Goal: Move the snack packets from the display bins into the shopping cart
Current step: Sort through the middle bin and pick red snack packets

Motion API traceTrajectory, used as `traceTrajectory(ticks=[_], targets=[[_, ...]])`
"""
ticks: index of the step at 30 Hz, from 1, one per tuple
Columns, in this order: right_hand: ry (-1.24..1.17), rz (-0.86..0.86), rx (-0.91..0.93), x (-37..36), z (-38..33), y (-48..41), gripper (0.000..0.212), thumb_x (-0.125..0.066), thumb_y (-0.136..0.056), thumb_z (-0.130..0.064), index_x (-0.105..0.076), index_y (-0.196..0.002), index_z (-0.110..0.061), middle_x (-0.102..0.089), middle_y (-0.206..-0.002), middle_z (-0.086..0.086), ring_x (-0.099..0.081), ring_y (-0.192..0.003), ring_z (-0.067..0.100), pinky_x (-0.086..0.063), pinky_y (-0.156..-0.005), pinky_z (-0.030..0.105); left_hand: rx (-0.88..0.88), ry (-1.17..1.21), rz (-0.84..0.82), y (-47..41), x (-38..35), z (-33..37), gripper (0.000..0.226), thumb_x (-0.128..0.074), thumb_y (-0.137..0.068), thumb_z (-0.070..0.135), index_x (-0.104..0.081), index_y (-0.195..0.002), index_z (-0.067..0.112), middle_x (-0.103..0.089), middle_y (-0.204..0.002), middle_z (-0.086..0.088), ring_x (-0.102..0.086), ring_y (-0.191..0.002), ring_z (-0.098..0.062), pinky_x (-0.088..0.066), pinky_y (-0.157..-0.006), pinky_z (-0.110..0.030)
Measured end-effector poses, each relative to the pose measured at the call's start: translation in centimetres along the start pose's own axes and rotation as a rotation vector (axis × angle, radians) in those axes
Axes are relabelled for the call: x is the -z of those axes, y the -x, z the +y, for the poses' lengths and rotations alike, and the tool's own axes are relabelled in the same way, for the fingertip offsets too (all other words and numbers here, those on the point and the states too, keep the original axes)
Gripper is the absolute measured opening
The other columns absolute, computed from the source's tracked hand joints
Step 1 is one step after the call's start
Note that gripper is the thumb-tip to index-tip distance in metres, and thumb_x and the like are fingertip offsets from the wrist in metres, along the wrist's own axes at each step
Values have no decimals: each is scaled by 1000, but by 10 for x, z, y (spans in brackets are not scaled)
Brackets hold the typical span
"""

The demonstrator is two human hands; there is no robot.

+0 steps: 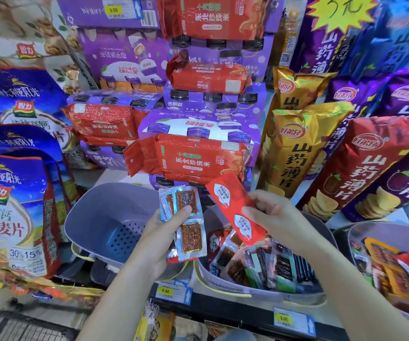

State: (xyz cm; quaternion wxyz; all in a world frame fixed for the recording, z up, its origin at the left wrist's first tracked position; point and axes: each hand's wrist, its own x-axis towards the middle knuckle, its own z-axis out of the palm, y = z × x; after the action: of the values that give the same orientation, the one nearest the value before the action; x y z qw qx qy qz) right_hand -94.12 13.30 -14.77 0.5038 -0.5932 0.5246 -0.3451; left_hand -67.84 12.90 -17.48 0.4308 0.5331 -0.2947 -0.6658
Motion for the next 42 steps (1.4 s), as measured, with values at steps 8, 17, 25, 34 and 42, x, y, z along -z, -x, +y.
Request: traceTrajectory(ticks=[8,17,25,34,42], targets=[[-263,65,-107,-57,3,1,16,-72,-97,-25,-72,-113,-19,-80,-105,-3,-77,-96,17,-64,-83,35,-25,21,-43,2,-15,-1,51,-84,-78,43,-72,-125,25,-81,-113,-8,-80,-98,-30,-65,-65,-41],[-274,68,-44,-81,9,-2,14,-78,-93,-23,-75,-104,-16,-79,-100,1,-77,-93,18,-62,-76,29,-40,58,-37,4,-10,-9,63,-91,-67,37,-69,-124,18,-80,-112,-16,-80,-95,-35,-65,-69,-44],[233,-24,-83,-41,14,-30,8,-64,-97,-47,-68,-96,-41,-76,-87,-20,-73,-78,2,-56,-72,18,-41,47,36,0,9,-6,56,-91,-67,33,-71,-118,21,-82,-103,-10,-81,-84,-27,-63,-57,-35],[927,-329,-130,-36,90,-65,43,-53,-106,-14,-56,-149,-20,-56,-151,0,-55,-134,19,-43,-110,30,-9,38,101,-2,35,-7,77,-98,-51,47,-71,-120,26,-82,-105,-9,-81,-88,-28,-63,-60,-36],[1482,-364,-39,-56,88,-72,46,-51,-98,2,-59,-140,-16,-58,-131,5,-65,-115,30,-54,-86,38,-2,13,101,0,38,-6,76,-96,-56,48,-69,-123,26,-82,-106,-6,-81,-92,-28,-65,-63,-37]])
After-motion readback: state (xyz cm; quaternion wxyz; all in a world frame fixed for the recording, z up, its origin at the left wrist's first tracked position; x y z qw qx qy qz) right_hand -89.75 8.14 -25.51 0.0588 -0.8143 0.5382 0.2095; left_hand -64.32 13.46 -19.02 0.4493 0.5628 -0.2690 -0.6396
